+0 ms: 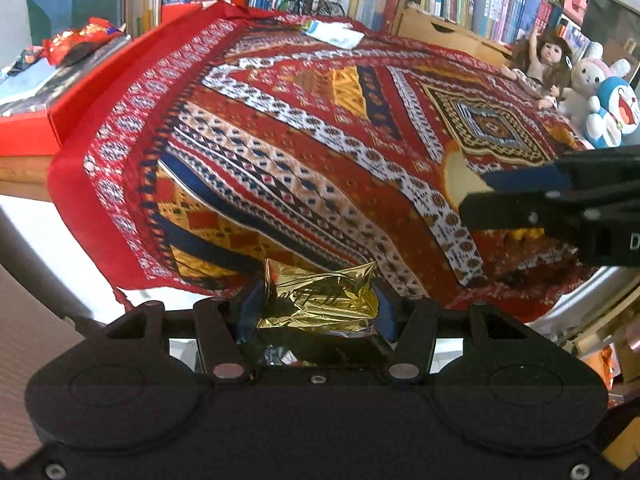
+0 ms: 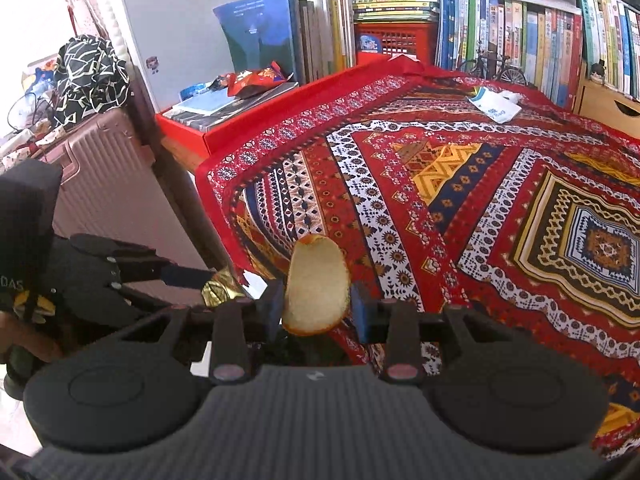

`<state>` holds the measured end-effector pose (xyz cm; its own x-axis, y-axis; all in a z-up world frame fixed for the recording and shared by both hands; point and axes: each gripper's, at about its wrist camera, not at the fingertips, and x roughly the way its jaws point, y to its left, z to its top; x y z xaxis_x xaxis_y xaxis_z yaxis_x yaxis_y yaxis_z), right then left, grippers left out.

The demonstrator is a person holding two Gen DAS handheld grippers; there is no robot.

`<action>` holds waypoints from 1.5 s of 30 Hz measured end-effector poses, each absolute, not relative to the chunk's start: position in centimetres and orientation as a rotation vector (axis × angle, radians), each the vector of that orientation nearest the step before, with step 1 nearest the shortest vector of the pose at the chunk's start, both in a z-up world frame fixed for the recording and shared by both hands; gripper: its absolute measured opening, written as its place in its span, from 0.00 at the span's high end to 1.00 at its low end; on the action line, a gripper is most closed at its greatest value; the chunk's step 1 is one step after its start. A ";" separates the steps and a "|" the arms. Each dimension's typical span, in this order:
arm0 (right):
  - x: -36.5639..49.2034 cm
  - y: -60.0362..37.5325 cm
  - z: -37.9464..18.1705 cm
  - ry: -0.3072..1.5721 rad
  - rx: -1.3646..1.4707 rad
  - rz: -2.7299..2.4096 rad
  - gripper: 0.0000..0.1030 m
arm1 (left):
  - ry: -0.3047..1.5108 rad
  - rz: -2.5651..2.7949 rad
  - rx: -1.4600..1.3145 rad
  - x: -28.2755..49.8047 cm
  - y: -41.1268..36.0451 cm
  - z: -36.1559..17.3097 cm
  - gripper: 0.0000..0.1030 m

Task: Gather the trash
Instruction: 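Carry the gold foil and potato chip toward the bed edge with both tools, then open the left tool to drop the gold foil while the right tool holds the potato chip, then open the right tool to drop the potato chip off the bed edge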

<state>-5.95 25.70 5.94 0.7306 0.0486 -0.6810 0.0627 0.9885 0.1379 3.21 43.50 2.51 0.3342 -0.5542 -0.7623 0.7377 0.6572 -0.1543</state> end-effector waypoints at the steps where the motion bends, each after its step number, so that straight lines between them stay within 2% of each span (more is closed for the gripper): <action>1: -6.0 25.7 5.9 0.752 0.155 -0.010 0.61 | 0.894 -0.853 0.235 3.1 43.4 2.4 0.47; 5: -6.1 25.3 5.7 0.756 0.171 -0.017 0.61 | 0.905 -0.854 0.236 2.9 43.3 2.1 0.45; 7: -6.0 25.3 5.7 0.759 0.169 -0.020 0.61 | 0.902 -0.845 0.232 2.8 43.1 2.1 0.41; 8: -6.0 25.3 5.6 0.760 0.167 -0.023 0.60 | 0.901 -0.842 0.226 2.9 43.1 2.1 0.37; 11: -6.1 25.0 5.6 0.766 0.172 -0.027 0.60 | 0.914 -0.833 0.190 3.2 42.8 2.2 0.15; 15: -6.2 25.0 5.6 0.769 0.167 -0.033 0.60 | 0.904 -0.806 0.182 3.4 42.8 2.4 0.10; 19: -6.4 25.0 5.5 0.775 0.162 -0.033 0.59 | 0.899 -0.770 0.145 4.0 43.5 2.3 0.09; 24: -6.5 25.2 5.3 0.787 0.162 -0.025 0.59 | 0.866 -0.730 0.146 4.4 44.6 2.7 0.00; 35: -6.4 26.3 5.2 0.793 0.142 0.015 0.56 | 0.854 -0.684 0.122 5.1 45.6 3.8 0.00; 36: -6.4 26.4 5.3 0.791 0.138 0.020 0.40 | 0.852 -0.684 0.122 5.0 45.6 3.9 0.00; 37: -6.4 26.4 5.3 0.782 0.136 0.028 0.32 | 0.851 -0.684 0.122 5.1 45.6 4.0 0.00; 38: -6.4 26.5 5.4 0.771 0.134 0.027 0.16 | 0.849 -0.683 0.122 5.1 45.6 4.1 0.00; 39: -6.6 26.5 5.6 0.750 0.133 0.020 0.03 | 0.847 -0.683 0.123 5.0 45.6 4.1 0.00; 40: -6.7 26.5 5.8 0.733 0.135 0.012 0.00 | 0.845 -0.682 0.124 5.0 45.7 4.1 0.00; 45: -6.9 25.5 6.0 0.724 0.180 -0.030 0.00 | 0.856 -0.680 0.119 5.0 45.6 4.0 0.00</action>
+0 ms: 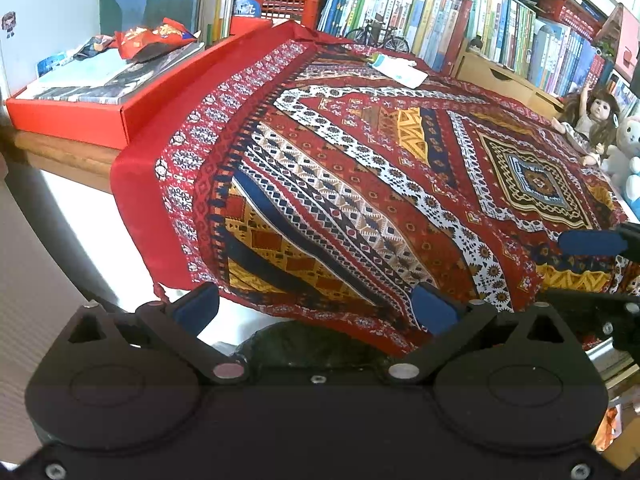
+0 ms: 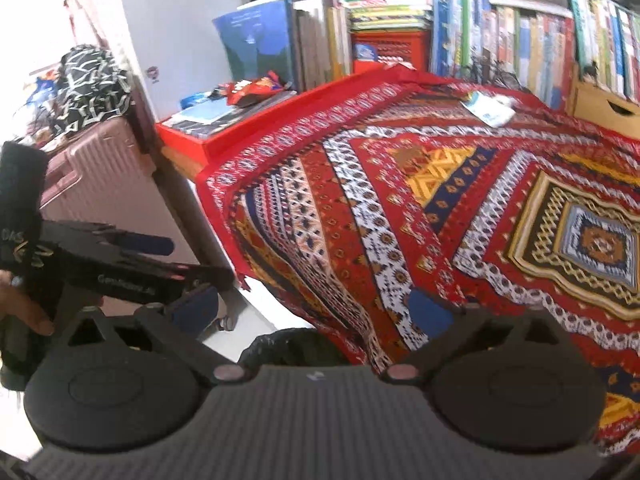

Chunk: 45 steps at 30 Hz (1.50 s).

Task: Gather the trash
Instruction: 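Open the right tool to drop the potato chip off the bed edge, then move both tools back over the litter pile by the bookshelf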

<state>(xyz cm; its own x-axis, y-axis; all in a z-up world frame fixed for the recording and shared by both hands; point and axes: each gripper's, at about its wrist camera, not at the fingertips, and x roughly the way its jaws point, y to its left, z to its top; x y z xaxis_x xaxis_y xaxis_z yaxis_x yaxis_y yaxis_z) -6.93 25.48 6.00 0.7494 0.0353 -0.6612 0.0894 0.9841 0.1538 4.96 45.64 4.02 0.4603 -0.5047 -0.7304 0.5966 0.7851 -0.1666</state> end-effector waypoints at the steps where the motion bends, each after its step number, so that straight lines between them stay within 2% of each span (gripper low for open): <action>1: -6.9 25.2 5.9 0.730 0.192 -0.040 0.00 | 0.857 -0.678 0.121 4.9 45.6 4.0 0.00; 14: -7.2 23.1 6.3 0.737 0.228 -0.076 0.00 | 0.882 -0.736 0.154 4.6 43.8 4.6 0.00; 23: -6.1 20.2 10.2 0.684 0.182 -0.092 0.00 | 0.853 -0.809 0.090 6.4 40.6 9.4 0.00; 34: -3.2 12.7 16.7 0.568 0.149 -0.136 0.00 | 0.715 -0.783 0.076 10.2 34.4 16.1 0.00; 45: 2.5 4.3 20.7 0.467 0.117 -0.170 0.00 | 0.587 -0.807 0.065 17.8 24.4 21.3 0.00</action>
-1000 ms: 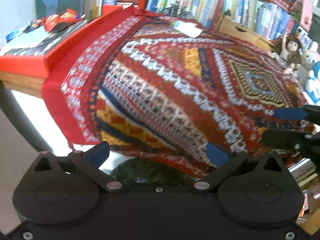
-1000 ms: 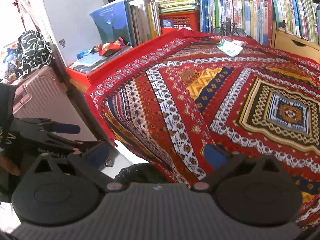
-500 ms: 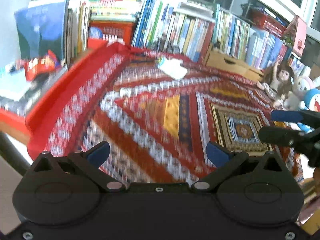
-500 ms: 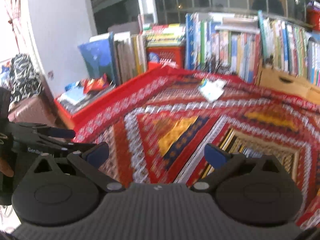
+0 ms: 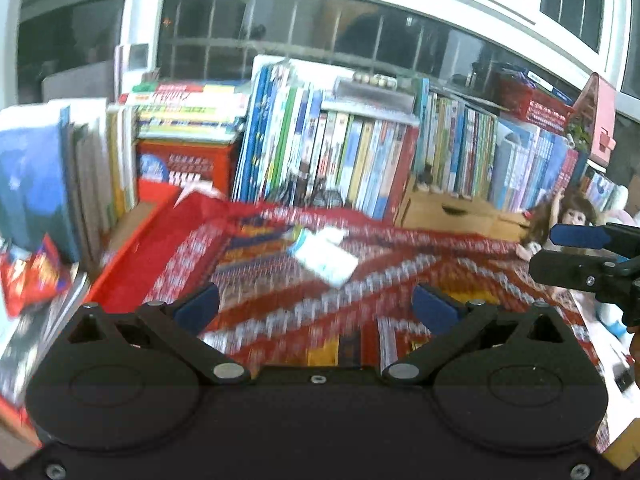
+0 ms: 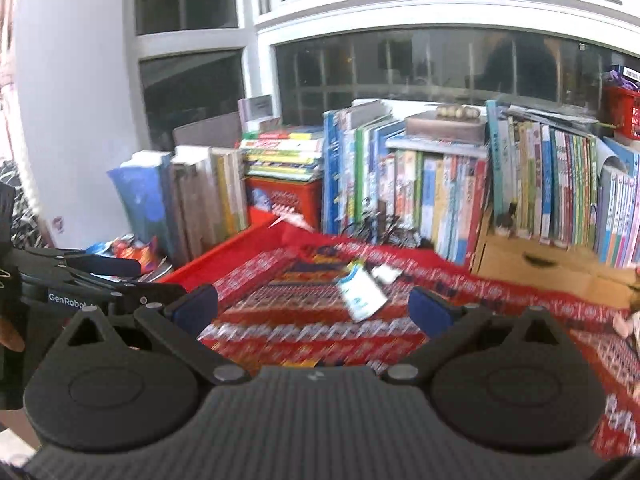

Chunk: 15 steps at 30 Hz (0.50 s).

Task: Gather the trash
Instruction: 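Move both tools back over the litter pile by the bookshelf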

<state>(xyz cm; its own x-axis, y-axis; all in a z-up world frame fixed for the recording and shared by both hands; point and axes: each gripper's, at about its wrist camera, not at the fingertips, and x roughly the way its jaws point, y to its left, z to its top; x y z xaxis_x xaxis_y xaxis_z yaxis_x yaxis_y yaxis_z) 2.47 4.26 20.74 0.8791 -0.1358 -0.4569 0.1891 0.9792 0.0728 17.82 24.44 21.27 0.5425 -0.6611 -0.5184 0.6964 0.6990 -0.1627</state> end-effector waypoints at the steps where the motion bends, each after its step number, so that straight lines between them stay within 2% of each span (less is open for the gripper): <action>1: 3.2 3.3 20.9 0.462 0.117 -0.170 0.00 | 0.579 -0.807 0.065 18.7 23.5 21.7 0.00; 9: 8.9 -3.3 22.6 0.416 0.069 -0.170 0.00 | 0.491 -0.812 0.016 25.0 16.5 25.1 0.00; 15: 13.9 -7.6 17.9 0.528 0.093 -0.170 0.00 | 0.579 -0.781 0.023 29.7 11.8 21.2 0.00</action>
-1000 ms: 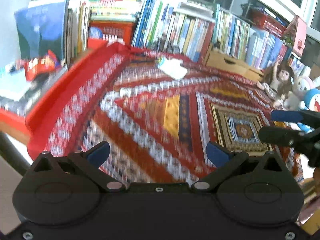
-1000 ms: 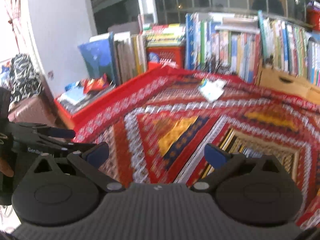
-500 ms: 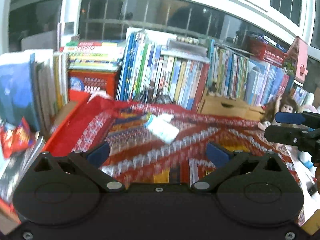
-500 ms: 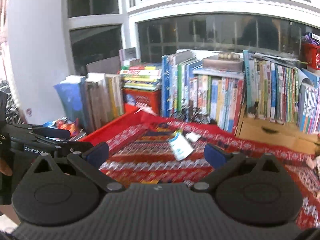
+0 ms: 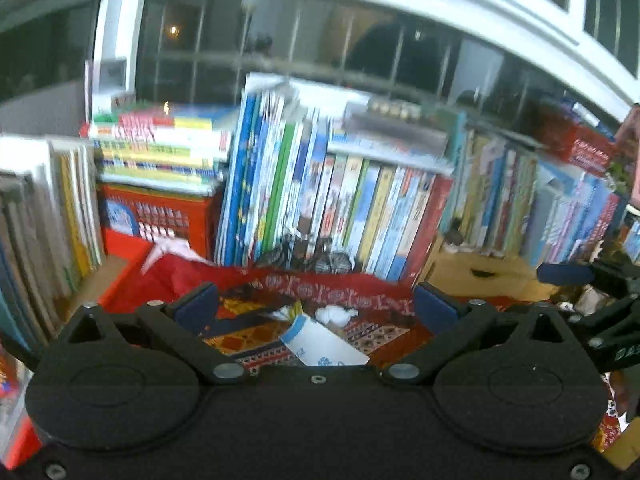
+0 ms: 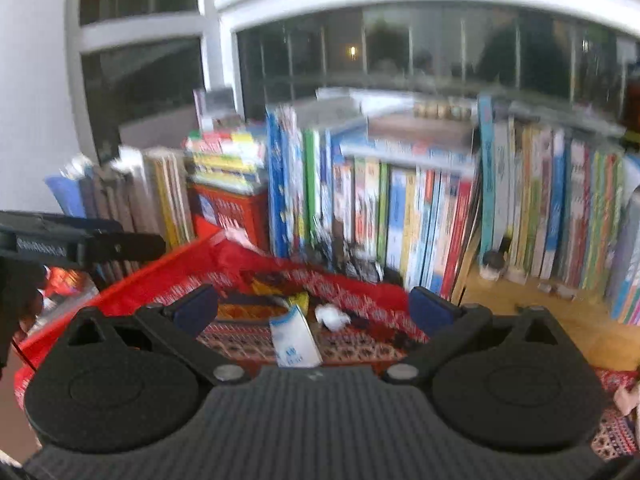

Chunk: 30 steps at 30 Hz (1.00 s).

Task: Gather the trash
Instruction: 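Move both tools back over the litter pile by the bookshelf, then grasp the white printed packet with the right tool while the left tool grasps a green wrapper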

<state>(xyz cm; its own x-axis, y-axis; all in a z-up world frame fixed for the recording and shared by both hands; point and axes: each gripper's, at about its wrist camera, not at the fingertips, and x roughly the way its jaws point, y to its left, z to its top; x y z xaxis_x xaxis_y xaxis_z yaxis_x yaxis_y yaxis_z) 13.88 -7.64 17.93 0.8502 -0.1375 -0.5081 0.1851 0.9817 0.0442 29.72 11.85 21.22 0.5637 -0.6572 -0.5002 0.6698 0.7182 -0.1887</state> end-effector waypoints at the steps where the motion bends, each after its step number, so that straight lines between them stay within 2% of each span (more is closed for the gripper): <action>1: 14.5 -8.1 16.9 0.549 0.095 -0.170 0.00 | 0.599 -0.779 0.024 30.3 11.2 20.0 0.00; 7: 17.9 -10.3 10.4 0.651 0.181 -0.098 0.00 | 0.715 -0.753 0.070 33.4 7.8 13.8 0.00; 13: 21.7 -10.4 5.7 0.675 0.268 0.006 0.00 | 0.750 -0.734 0.077 34.4 6.3 10.8 0.00; 19: 25.5 -10.0 1.9 0.745 0.283 -0.014 0.24 | 0.748 -0.722 0.130 35.4 5.0 10.0 0.00; 21: 26.3 -10.0 0.8 0.785 0.300 -0.034 0.49 | 0.761 -0.715 0.103 35.8 5.1 9.6 0.00; 27: 26.5 -10.0 -0.6 0.805 0.393 -0.059 0.52 | 0.792 -0.673 0.073 36.2 6.1 8.3 0.00; 28: 26.4 -9.9 -0.8 0.799 0.406 -0.053 0.55 | 0.801 -0.670 0.072 36.3 6.2 8.1 0.00; 29: 26.4 -9.9 -0.9 0.791 0.419 -0.044 0.63 | 0.806 -0.666 0.071 36.4 6.3 7.9 0.00; 30: 26.4 -9.9 -1.0 0.784 0.427 -0.039 0.77 | 0.809 -0.660 0.073 36.5 6.4 7.7 0.00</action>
